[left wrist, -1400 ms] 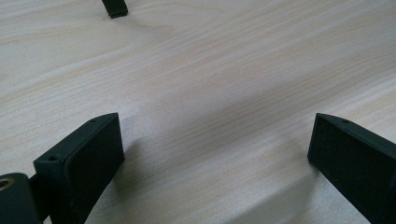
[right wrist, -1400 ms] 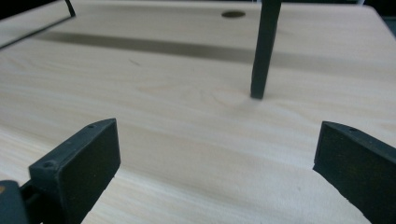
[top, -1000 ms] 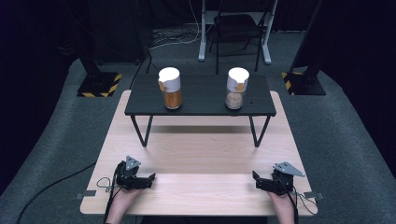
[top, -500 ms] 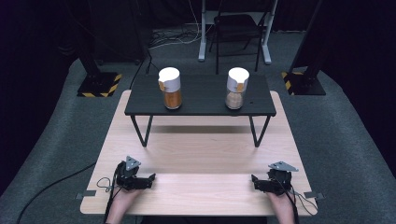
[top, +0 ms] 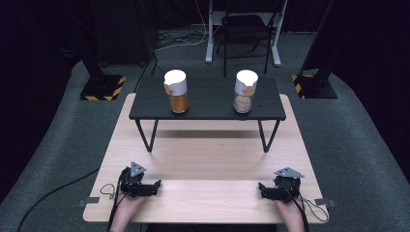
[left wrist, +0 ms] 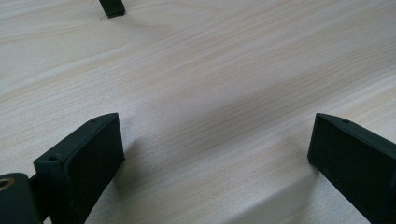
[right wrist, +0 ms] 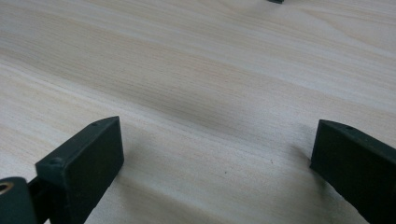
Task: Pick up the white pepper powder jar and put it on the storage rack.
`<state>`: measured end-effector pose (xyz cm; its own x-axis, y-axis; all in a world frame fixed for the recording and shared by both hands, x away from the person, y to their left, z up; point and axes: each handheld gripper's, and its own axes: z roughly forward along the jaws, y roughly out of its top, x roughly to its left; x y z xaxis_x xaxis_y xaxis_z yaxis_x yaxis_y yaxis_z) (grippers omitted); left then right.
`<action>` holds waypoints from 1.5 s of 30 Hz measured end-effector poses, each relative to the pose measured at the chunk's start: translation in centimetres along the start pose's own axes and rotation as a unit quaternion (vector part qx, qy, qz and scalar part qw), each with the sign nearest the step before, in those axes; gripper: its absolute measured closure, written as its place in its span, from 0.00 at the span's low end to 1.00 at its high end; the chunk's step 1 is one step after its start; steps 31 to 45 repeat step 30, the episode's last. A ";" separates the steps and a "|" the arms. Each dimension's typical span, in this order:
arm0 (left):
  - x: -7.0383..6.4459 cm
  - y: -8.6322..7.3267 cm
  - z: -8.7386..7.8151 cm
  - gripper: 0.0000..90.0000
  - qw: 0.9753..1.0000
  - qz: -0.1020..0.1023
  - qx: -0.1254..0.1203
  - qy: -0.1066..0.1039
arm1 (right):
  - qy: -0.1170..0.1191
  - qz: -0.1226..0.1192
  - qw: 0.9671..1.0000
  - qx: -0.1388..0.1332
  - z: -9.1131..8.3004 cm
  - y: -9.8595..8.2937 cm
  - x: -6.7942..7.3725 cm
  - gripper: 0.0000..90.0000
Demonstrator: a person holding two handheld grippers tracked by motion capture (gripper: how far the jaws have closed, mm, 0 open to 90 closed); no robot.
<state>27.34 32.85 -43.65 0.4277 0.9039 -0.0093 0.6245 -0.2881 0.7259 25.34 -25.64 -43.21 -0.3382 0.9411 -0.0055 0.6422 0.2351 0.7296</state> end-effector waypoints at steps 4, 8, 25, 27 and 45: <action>0.0 0.0 0.0 0.03 1.000 0.002 0.000 0.000 | -0.002 0.002 1.000 0.000 0.0 0.0 0.1 0.01; 0.0 0.0 0.0 0.03 1.000 0.002 0.000 0.000 | -0.002 0.003 1.000 0.001 0.0 0.0 0.1 0.00; 0.0 0.0 0.0 0.03 1.000 0.003 0.000 -0.001 | -0.004 0.004 1.000 0.002 0.0 0.0 0.2 0.00; 0.0 0.0 0.0 0.03 1.000 0.003 0.000 -0.001 | -0.004 0.003 1.000 0.003 0.0 0.1 0.2 0.00; 0.0 0.0 0.0 0.03 1.000 0.003 0.000 -0.001 | -0.003 0.003 1.000 0.003 0.0 0.1 0.2 0.00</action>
